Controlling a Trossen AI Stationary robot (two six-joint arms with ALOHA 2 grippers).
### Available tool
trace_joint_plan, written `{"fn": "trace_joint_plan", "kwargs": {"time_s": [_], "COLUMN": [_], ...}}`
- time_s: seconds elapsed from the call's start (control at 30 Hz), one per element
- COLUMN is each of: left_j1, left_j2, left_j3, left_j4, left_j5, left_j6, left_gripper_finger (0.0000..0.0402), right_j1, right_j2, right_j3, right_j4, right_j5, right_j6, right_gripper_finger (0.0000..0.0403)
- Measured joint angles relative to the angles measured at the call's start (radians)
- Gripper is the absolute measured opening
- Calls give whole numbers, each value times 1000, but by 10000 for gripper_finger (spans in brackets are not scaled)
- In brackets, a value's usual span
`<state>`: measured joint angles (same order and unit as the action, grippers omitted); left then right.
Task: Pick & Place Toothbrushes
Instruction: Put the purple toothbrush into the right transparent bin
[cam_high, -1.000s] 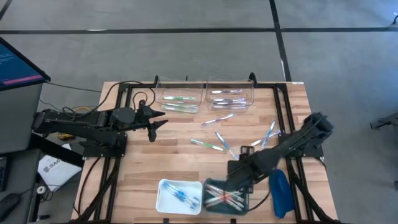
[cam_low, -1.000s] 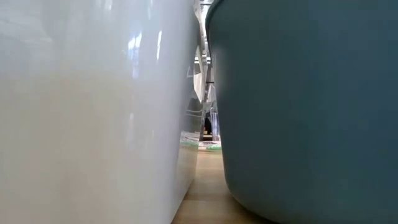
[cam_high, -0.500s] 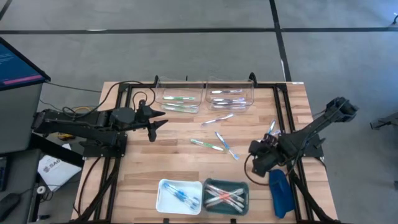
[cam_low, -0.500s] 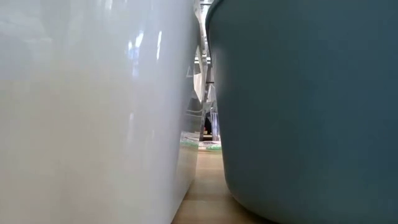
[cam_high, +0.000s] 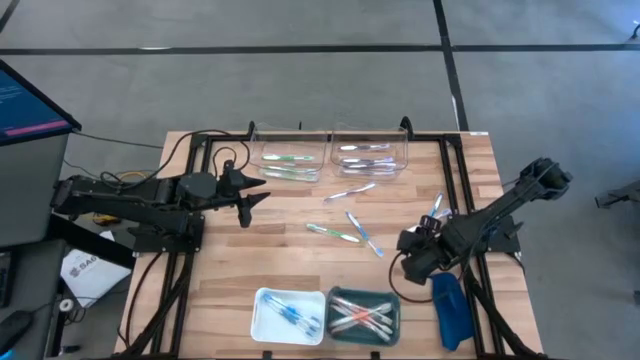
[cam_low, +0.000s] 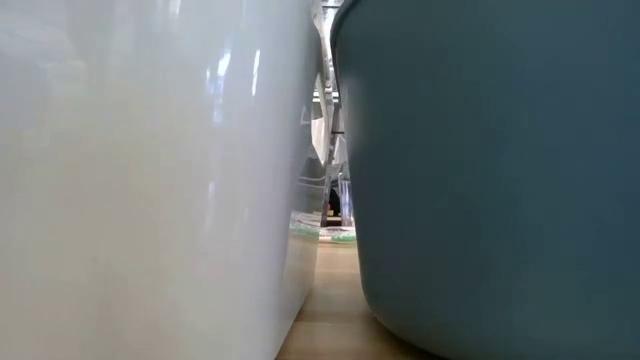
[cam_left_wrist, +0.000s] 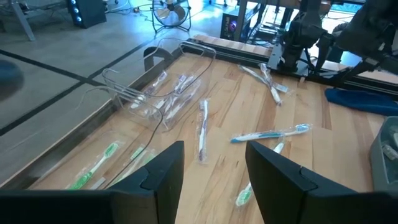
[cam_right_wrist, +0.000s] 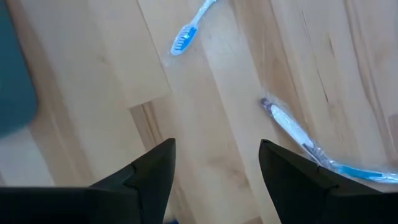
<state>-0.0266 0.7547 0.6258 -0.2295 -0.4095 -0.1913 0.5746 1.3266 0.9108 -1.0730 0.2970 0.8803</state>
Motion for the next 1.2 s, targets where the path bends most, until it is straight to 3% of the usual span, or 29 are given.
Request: {"fn": "trace_joint_plan", "kwargs": {"time_s": [0.5, 1.2], "left_j1": [0, 0], "left_j2": [0, 0], "left_j3": [0, 0], "left_j4": [3, 7], "left_j5": [0, 0], "left_j6": [0, 0], "left_gripper_finger": [168, 168], "right_j1": [-5, -99], "right_j2": [94, 95], "right_j3": [1, 1], "right_j4": [-3, -154], "right_j5": [-29, -64], "right_j6": [-45, -105], "right_gripper_finger": [215, 151]}}
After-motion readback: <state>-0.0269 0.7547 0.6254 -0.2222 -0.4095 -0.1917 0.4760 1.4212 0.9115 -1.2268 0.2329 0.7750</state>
